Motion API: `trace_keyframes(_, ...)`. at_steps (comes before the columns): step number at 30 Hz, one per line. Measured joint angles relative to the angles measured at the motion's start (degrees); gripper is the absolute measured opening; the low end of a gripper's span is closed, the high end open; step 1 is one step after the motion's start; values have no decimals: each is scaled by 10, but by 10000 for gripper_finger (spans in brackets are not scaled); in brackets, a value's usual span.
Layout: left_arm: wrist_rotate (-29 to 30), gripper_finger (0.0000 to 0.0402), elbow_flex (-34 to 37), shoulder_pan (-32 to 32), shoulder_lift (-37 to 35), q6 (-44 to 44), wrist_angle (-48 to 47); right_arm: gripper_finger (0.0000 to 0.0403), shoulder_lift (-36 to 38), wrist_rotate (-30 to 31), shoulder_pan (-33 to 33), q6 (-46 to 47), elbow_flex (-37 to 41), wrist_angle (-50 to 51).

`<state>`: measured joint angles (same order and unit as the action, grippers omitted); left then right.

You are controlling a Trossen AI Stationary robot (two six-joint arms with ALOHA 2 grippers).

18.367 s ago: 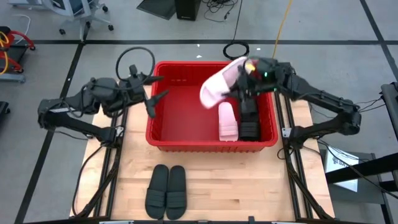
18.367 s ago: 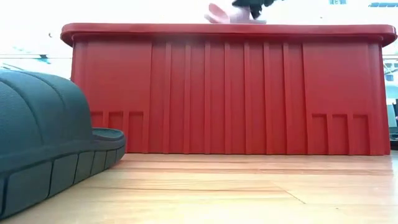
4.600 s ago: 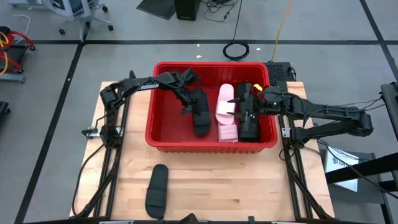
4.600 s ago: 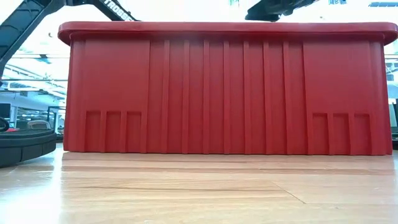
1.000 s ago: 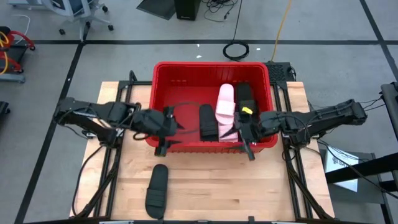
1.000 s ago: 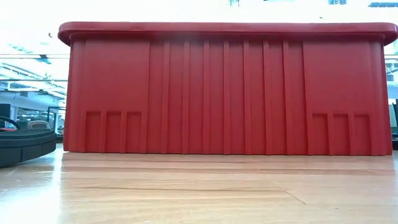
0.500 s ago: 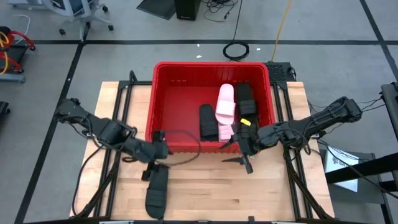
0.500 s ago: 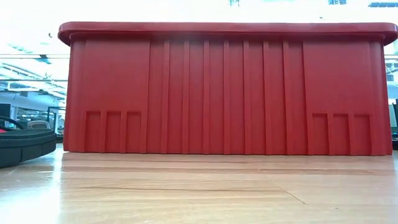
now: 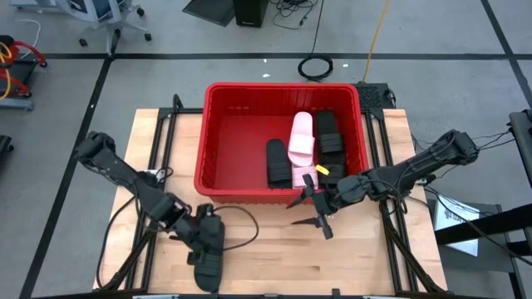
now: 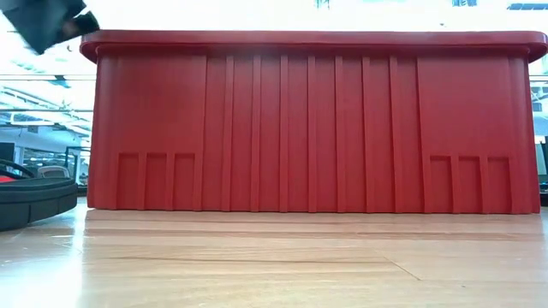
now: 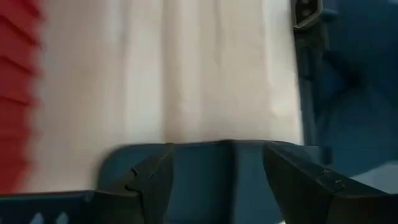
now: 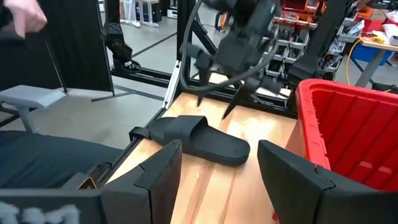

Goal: Pick and place slides into bin
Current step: Put the black slide into the red bin

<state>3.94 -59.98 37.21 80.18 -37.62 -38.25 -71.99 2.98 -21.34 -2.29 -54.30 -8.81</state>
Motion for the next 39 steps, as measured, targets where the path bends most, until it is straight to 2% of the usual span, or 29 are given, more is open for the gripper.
trace_keyframes(5,-51,239,96,30,0,-73,154,201,0,0,-3,-2,0,-6)
trace_keyframes(15,-59,239,230,69,0,-192,335,201,0,0,-3,-3,0,-19)
trace_keyframes(19,-60,239,257,80,0,-216,387,201,0,0,-3,1,0,-19)
trace_keyframes(26,-45,234,270,87,13,-220,416,201,0,0,-3,15,0,-17)
trace_keyframes(30,-57,192,271,87,41,-204,450,201,0,0,-4,16,0,-17)
trace_keyframes(39,-97,24,271,87,51,-153,497,201,0,0,-5,16,0,-17)
